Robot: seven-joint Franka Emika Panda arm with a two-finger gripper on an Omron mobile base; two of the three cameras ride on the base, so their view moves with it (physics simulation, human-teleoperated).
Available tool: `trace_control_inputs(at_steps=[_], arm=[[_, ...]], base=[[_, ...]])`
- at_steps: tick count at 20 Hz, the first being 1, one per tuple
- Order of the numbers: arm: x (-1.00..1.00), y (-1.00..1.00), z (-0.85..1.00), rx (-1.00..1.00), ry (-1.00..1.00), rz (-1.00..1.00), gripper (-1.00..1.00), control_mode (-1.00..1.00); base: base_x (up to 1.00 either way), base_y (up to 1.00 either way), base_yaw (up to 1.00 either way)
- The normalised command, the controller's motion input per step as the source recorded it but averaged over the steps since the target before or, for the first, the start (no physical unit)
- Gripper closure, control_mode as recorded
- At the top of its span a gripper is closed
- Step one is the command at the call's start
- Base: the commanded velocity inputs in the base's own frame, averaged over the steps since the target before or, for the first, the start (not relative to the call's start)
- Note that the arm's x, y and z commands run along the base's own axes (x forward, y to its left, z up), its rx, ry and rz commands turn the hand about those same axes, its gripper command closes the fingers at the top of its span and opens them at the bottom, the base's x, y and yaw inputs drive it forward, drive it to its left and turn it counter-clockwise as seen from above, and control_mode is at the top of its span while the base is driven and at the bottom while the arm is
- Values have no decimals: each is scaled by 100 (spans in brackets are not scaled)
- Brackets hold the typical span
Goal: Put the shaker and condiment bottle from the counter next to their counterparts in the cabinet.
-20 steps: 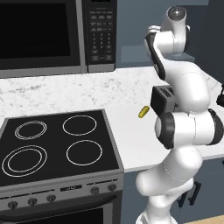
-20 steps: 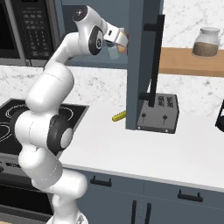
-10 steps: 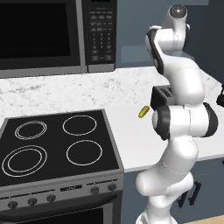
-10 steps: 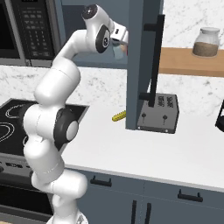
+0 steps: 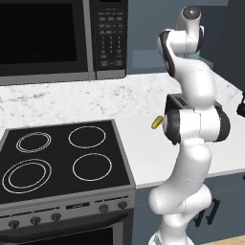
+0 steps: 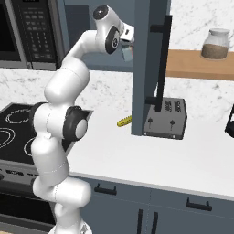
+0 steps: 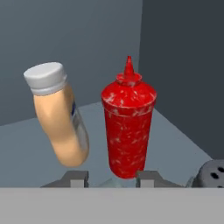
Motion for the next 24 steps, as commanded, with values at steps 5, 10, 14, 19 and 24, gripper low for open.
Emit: trace_control_inputs(at_steps=[5,10,14,19,24], arm=[[33,-17,-2,0,2,2,100,-100],[27,-5,-18,-3,5,3,-100,-100],[6,0,-12,-3,4,2,-100,-100],[-5,0,0,0,3,1,-100,-100],[-30,0,0,0,1,0,-100,-100]], base=[[0,0,0],[0,0,0],[0,0,0],[0,0,0],[0,0,0]])
